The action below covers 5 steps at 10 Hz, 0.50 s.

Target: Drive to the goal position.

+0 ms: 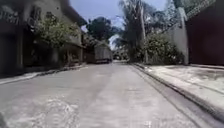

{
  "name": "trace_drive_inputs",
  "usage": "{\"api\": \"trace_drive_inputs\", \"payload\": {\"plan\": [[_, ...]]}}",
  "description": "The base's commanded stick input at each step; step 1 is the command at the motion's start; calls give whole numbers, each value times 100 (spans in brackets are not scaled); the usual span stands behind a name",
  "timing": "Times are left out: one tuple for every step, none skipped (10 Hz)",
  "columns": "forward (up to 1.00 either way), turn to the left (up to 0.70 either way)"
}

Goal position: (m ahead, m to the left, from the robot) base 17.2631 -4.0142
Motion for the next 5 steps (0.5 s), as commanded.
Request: {"api": "trace_drive_inputs", "payload": {"plan": [[100, 1], [100, -30], [100, -39], [100, -39], [100, -39]]}}
